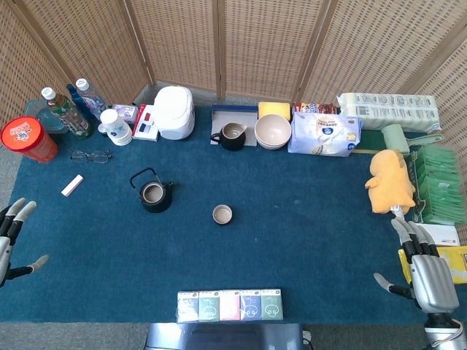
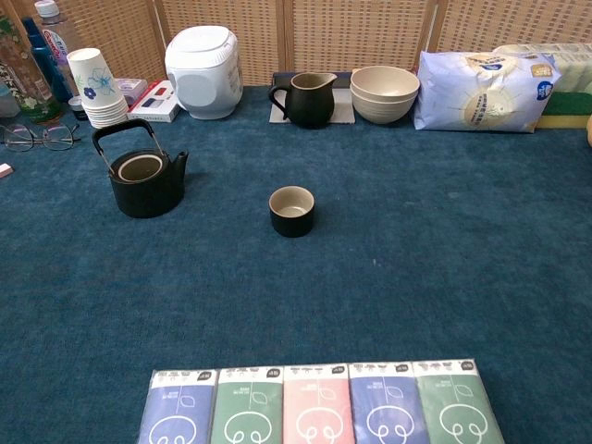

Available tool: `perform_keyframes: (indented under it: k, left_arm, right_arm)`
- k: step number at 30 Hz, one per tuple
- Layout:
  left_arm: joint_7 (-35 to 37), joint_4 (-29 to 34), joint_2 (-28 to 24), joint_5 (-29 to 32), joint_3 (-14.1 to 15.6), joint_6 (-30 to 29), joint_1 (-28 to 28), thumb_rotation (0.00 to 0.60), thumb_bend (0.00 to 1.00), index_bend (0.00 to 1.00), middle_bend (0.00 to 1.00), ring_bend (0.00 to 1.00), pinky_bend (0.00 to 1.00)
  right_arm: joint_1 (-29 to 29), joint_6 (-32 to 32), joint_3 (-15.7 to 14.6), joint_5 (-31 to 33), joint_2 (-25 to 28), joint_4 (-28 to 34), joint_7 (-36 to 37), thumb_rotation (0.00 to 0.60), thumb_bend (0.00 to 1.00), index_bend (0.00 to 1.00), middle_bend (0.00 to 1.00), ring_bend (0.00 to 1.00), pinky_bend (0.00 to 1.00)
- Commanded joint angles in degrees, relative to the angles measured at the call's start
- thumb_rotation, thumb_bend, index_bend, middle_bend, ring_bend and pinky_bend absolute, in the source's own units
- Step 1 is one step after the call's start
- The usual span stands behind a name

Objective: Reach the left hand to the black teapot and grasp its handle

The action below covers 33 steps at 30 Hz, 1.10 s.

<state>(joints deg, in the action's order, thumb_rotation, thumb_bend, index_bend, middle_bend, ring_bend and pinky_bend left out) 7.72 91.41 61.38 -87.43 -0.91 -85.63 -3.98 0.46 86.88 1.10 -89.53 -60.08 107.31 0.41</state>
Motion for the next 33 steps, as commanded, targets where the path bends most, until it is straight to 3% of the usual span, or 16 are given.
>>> perform_keyframes:
  k: [1, 12, 14, 25, 33]
  left_arm:
    - [-0.18, -0.47, 0.46, 0.10, -0.12, 0.15, -0.14, 0.600, 0.00, 0.06, 0.00, 0.03, 0.15]
    - [-2.44, -3.94, 5.98, -2.14, -2.45, -1.67, -2.35, 0.600, 0.00, 0.01, 0.00, 0.00, 0.15]
    - [-7.99, -3.10, 8.53, -3.56, -4.17, 0.21, -5.72, 0.600, 0.00, 0.00, 0.00, 0.00, 0.15]
    - [-27.64, 3.12, 16.48, 0.99, -9.10, 9.25, -14.74, 0.600, 0.00, 0.00, 0.00, 0.00, 0.14]
    - [-38.26, -1.32, 24.85, 2.98, -11.58, 13.12, -21.21, 0.600, 0.00, 0.00, 0.00, 0.00, 0.14]
  right_arm:
    - [-0.01, 0.03, -0.08, -0.17, 0.06, 0.07, 0.10, 0.600, 0.00, 0.00, 0.00, 0.00, 0.00]
    - [-0.13, 0.46, 0.28, 0.29, 0.78, 0.35, 1.40, 0.600, 0.00, 0.00, 0.00, 0.00, 0.00]
    - [-0.02, 0.22, 0.45, 0.70, 0.94, 0.18, 1.87, 0.600, 0.00, 0.00, 0.00, 0.00, 0.00]
    - [0.24, -0.39, 0.91, 1.99, 1.29, -0.38, 3.29, 0.600, 0.00, 0.00, 0.00, 0.00, 0.00]
    - [0.39, -0.82, 1.00, 2.40, 1.48, -0.47, 4.01, 0.600, 0.00, 0.00, 0.00, 0.00, 0.00]
